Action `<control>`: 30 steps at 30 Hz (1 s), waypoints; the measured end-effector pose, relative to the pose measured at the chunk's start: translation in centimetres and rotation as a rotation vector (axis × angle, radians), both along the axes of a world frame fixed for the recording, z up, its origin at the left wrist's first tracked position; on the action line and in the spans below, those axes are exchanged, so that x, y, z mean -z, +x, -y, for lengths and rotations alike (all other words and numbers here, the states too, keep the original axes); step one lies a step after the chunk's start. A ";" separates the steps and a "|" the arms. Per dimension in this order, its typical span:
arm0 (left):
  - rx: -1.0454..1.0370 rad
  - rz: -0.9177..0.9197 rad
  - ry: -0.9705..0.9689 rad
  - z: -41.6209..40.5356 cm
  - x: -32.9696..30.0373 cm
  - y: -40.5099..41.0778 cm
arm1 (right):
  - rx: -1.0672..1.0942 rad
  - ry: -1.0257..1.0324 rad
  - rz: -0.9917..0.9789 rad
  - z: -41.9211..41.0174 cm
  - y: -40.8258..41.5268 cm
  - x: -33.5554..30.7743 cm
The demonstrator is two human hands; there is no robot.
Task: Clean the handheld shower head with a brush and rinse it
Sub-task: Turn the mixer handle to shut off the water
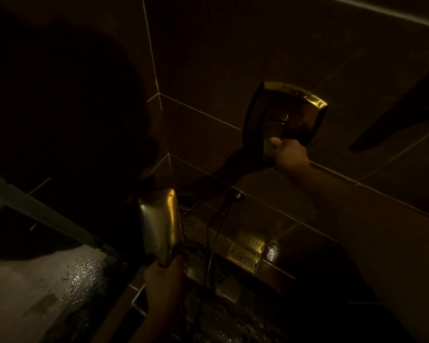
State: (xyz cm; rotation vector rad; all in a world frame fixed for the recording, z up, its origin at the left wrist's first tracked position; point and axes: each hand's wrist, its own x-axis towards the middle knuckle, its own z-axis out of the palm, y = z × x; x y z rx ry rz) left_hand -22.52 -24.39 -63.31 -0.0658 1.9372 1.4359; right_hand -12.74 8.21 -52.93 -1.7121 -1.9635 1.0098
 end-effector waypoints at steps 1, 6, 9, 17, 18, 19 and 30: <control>0.004 0.001 0.001 0.0 0.0 0.1 | 0.000 0.003 0.010 0.0 0.0 0.0; -0.008 -0.006 -0.010 0.1 -0.4 0.1 | -0.019 -0.013 0.015 -0.1 -0.1 -0.2; -0.020 -0.011 -0.022 -0.1 -0.4 -0.2 | -0.013 -0.009 0.016 -0.1 -0.1 -0.1; 0.069 -0.049 0.031 -0.6 0.6 -0.2 | -0.028 0.000 0.007 0.0 0.0 0.0; 0.068 -0.054 0.032 -0.7 0.7 -0.2 | -0.037 0.008 0.026 0.0 0.0 -0.1; 0.062 -0.060 0.027 -0.7 0.7 -0.2 | -0.049 0.014 0.044 0.1 0.0 -0.1; -0.022 -0.206 0.011 -0.5 0.8 -1.1 | -0.058 0.025 0.036 0.0 -0.1 -0.1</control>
